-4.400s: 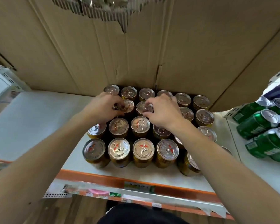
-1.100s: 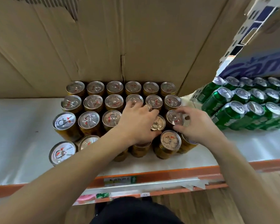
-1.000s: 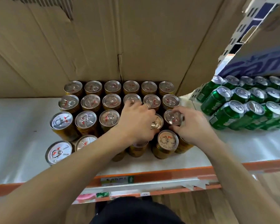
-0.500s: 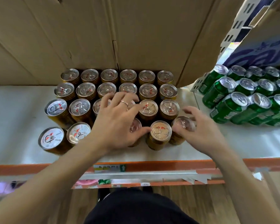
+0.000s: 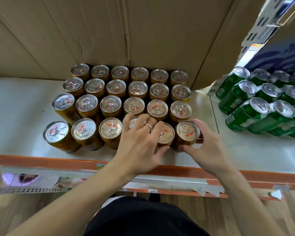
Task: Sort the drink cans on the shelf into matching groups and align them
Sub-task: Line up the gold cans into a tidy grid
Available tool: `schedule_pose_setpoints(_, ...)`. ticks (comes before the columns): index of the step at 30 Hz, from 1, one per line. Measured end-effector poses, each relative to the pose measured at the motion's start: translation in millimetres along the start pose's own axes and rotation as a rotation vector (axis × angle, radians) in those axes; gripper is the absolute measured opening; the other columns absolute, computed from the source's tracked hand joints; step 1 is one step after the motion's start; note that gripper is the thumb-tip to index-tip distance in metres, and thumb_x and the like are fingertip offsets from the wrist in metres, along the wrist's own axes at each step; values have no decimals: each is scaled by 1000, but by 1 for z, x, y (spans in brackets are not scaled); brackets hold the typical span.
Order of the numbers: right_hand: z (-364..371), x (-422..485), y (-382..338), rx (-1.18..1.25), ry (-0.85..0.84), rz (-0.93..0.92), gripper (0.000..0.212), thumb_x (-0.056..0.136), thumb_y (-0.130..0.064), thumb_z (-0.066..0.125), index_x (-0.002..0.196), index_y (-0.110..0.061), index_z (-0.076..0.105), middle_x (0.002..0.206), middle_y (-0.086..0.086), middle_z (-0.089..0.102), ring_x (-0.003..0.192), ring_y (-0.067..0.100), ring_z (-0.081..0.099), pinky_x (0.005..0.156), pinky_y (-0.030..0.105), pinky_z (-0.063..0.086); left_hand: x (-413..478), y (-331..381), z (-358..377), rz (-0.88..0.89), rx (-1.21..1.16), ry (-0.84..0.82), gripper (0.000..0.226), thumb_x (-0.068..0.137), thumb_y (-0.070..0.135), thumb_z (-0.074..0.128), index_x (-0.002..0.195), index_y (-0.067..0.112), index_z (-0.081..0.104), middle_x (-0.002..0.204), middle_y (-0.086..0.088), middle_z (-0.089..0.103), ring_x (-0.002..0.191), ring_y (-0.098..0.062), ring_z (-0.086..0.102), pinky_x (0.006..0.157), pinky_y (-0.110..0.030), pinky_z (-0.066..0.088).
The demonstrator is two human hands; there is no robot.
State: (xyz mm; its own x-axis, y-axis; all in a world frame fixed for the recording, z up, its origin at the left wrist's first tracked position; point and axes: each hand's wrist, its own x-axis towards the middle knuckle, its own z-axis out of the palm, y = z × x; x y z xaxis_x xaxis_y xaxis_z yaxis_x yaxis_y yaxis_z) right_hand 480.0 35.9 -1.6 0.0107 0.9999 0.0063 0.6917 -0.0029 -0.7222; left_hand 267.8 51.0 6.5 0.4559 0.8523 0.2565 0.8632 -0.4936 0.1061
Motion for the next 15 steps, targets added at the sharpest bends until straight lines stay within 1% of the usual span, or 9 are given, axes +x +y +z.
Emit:
schedule_pose_setpoints(2, -2, 1, -1, -11, -15, -16, 81, 68, -18, 89, 137, -28, 48, 103, -27, 58, 103, 9, 61, 90, 28, 53, 1, -1, -2, -6, 9, -22, 62, 76, 61, 58, 121, 18, 61, 112, -2, 66, 116, -27, 53, 103, -53, 34)
schedule_pose_setpoints(3, -3, 2, -2, -26, -22, -19, 80, 67, -19, 89, 136, -27, 48, 103, -21, 60, 102, 12, 63, 90, 31, 54, 2, -2, -3, 1, 4, -31, 64, 75, 61, 58, 123, 18, 60, 113, -2, 66, 115, -27, 53, 101, -52, 37)
schedule_pose_setpoints(6, -5, 1, -4, -60, -20, -21, 78, 65, -25, 91, 132, -24, 50, 103, -16, 62, 98, 13, 65, 84, 32, 55, 10, -9, -6, 42, -11, -70, 70, 72, 63, 61, 124, 16, 58, 114, -2, 65, 110, -27, 54, 88, -45, 44)
schedule_pose_setpoints(8, -4, -3, -5, -65, -8, -9, 78, 64, -30, 91, 130, -24, 50, 105, -15, 63, 98, 12, 63, 82, 27, 54, 17, -16, -8, 78, -40, -108, 72, 71, 67, 61, 124, 18, 56, 116, 0, 65, 109, -27, 54, 87, -43, 43)
schedule_pose_setpoints(11, 0, -9, -5, -93, 13, 5, 81, 65, -35, 90, 133, -23, 47, 109, -10, 65, 96, 11, 60, 78, 21, 50, 18, -28, -9, 113, -62, -158, 75, 73, 72, 60, 130, 24, 51, 125, 3, 62, 117, -24, 52, 96, -43, 40)
schedule_pose_setpoints(13, -1, -7, -6, -98, -3, 23, 82, 65, -36, 90, 133, -24, 46, 104, -13, 59, 93, 8, 55, 71, 8, 40, 12, -37, -8, 106, -15, -151, 83, 72, 75, 61, 137, 24, 48, 134, 2, 59, 126, -24, 50, 102, -44, 37)
schedule_pose_setpoints(15, -3, -4, -7, -98, -47, 45, 83, 64, -38, 90, 132, -25, 43, 103, -16, 52, 92, 7, 53, 66, 5, 34, 2, -45, -7, 51, 17, -99, 89, 72, 75, 63, 140, 20, 48, 140, -1, 56, 130, -24, 50, 107, -45, 33)
